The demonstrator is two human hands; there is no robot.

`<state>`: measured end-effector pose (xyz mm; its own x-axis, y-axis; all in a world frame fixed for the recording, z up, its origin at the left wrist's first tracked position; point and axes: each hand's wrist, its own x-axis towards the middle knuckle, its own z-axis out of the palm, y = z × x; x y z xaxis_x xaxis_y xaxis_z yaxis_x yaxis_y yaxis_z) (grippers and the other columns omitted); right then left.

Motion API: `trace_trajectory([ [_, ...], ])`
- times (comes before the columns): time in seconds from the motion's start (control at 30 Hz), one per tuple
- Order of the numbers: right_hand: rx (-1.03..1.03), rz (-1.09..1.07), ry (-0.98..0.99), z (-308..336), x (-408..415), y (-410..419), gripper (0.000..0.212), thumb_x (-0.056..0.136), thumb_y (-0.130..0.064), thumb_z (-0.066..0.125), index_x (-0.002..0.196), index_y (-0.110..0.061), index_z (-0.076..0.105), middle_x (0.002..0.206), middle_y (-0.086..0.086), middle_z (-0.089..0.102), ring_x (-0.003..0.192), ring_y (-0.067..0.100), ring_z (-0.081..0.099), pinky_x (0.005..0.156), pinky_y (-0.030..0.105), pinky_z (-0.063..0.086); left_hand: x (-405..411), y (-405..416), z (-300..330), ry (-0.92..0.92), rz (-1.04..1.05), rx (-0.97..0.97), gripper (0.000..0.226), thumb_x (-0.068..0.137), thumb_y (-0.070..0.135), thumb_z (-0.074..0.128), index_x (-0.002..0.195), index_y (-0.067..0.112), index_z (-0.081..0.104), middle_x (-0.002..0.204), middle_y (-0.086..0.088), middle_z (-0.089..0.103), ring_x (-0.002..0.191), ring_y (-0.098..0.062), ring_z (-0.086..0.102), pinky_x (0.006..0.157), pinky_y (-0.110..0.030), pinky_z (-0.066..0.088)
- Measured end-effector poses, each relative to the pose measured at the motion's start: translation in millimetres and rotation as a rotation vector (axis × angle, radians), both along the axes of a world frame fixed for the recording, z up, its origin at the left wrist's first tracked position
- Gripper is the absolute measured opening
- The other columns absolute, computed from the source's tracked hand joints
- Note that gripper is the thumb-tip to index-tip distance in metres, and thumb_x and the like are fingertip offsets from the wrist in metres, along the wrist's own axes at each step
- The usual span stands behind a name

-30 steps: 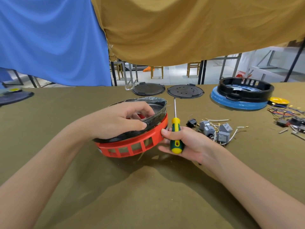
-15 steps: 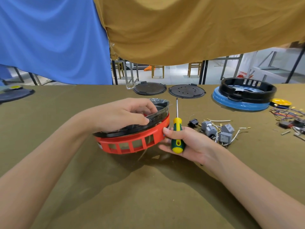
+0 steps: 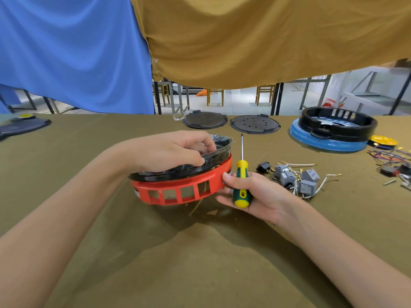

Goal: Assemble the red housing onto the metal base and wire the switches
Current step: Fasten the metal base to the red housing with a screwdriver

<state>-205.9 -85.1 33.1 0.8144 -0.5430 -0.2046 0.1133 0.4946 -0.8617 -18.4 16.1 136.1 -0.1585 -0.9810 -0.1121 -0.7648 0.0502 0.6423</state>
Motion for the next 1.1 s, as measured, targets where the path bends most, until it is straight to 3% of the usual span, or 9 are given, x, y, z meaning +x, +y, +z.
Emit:
trace_trajectory([
  [0.17,-0.013,-0.001,0.001,-0.1,0.9,0.0,0.007,0.087,-0.005,0.066,0.094,-0.007,0.065,0.080,0.007,0.074,0.076,0.017,0.073,0.083,0.039,0.060,-1.6,-1.8,1.9,-0.016,0.007,0.010,0.021,0.101,0.019,0.046,0.111,0.035,0.053,0.117,0.009,0.070,0.091,-0.014,0.070,0.074,-0.023,0.049],
  [0.4,0.000,-0.023,-0.005,-1.8,0.8,-1.3,0.004,0.087,-0.005,0.066,0.090,-0.007,0.068,0.093,0.013,0.075,0.087,0.022,0.074,0.077,0.037,0.061,0.0,-1.7,3.9,0.022,-0.017,0.018,0.020,0.101,0.019,0.046,0.111,0.034,0.055,0.115,0.003,0.072,0.093,-0.022,0.071,0.082,-0.036,0.052],
  [0.57,-0.017,-0.002,-0.001,-4.3,1.2,-2.2,0.005,0.084,-0.007,0.068,0.088,-0.008,0.069,0.084,0.010,0.074,0.081,0.020,0.074,0.081,0.039,0.061,1.3,-2.1,3.5,0.057,-0.013,0.033,0.019,0.101,0.018,0.047,0.113,0.031,0.055,0.118,0.006,0.071,0.094,-0.019,0.072,0.081,-0.034,0.049],
  [0.67,-0.028,-0.017,0.012,-5.6,2.2,-2.3,0.014,0.087,-0.005,0.067,0.077,-0.011,0.075,0.093,0.014,0.075,0.090,0.024,0.074,0.081,0.040,0.060,1.8,-1.7,3.0,0.064,-0.019,0.060,0.019,0.100,0.020,0.047,0.114,0.030,0.054,0.118,0.005,0.071,0.095,-0.023,0.072,0.084,-0.039,0.053],
  [0.8,-0.031,-0.035,0.007,-6.8,4.1,-1.3,0.005,0.087,-0.004,0.067,0.089,-0.008,0.069,0.103,0.018,0.074,0.098,0.028,0.073,0.083,0.042,0.060,0.6,-2.0,1.6,0.060,-0.005,0.067,0.021,0.101,0.015,0.045,0.114,0.029,0.054,0.116,0.006,0.072,0.093,-0.020,0.072,0.080,-0.033,0.051],
  [0.97,-0.034,-0.045,0.014,-7.4,4.4,-1.8,0.009,0.087,-0.004,0.068,0.095,-0.007,0.066,0.107,0.019,0.073,0.104,0.030,0.070,0.086,0.043,0.059,0.0,-1.9,1.6,0.049,-0.002,0.073,0.020,0.101,0.017,0.045,0.114,0.028,0.054,0.116,0.004,0.072,0.093,-0.021,0.072,0.083,-0.036,0.053],
  [1.1,-0.054,-0.041,0.025,-7.6,5.2,-1.2,0.006,0.083,-0.005,0.071,0.087,-0.009,0.071,0.108,0.019,0.073,0.105,0.031,0.070,0.084,0.042,0.060,-0.7,-3.5,-0.4,0.026,-0.002,0.061,0.022,0.101,0.014,0.044,0.116,0.027,0.054,0.113,-0.002,0.073,0.092,-0.021,0.072,0.080,-0.034,0.054],
])
